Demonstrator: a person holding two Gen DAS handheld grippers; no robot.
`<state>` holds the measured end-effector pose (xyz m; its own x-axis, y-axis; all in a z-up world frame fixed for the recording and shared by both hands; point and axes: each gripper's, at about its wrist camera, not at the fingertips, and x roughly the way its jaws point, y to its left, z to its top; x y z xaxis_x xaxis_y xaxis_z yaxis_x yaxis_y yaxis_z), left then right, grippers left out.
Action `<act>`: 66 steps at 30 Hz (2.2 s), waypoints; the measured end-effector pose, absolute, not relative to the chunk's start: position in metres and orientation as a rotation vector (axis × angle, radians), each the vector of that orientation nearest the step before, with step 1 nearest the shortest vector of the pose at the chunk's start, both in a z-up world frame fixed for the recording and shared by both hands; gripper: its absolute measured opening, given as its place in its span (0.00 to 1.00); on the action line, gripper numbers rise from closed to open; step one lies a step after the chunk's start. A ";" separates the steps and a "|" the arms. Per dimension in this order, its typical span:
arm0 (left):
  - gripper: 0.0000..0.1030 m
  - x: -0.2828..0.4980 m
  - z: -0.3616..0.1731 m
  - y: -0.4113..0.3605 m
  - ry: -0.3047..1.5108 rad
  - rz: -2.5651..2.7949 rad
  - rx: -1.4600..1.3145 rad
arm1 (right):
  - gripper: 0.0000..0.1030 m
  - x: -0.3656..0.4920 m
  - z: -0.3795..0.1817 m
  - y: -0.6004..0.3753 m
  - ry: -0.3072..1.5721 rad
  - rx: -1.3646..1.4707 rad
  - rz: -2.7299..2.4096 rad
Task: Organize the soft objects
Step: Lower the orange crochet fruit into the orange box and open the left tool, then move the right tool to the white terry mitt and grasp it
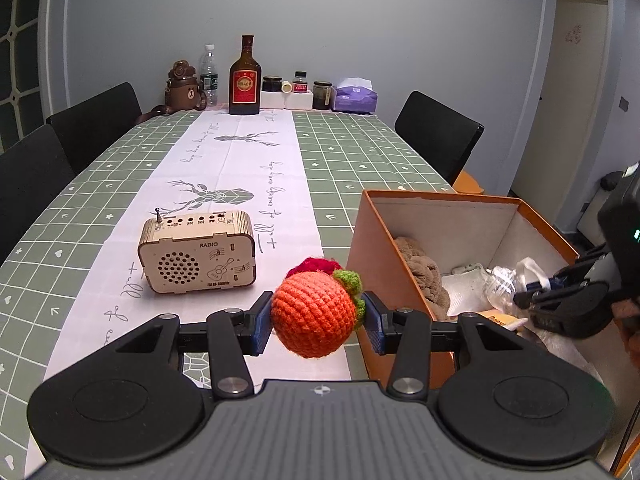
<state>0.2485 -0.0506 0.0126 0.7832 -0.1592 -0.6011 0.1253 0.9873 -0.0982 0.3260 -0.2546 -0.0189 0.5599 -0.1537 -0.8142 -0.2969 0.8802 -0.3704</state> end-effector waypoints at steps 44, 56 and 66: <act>0.99 0.323 0.013 -0.191 0.751 -0.451 0.107 | 0.45 0.260 0.034 -0.296 0.715 -0.368 0.131; 0.99 0.313 0.034 -0.180 0.735 -0.417 0.086 | 0.63 0.252 0.045 -0.300 0.667 -0.245 0.066; 0.99 0.270 0.088 -0.126 0.601 -0.411 0.084 | 0.68 0.222 0.078 -0.276 0.573 -0.143 0.098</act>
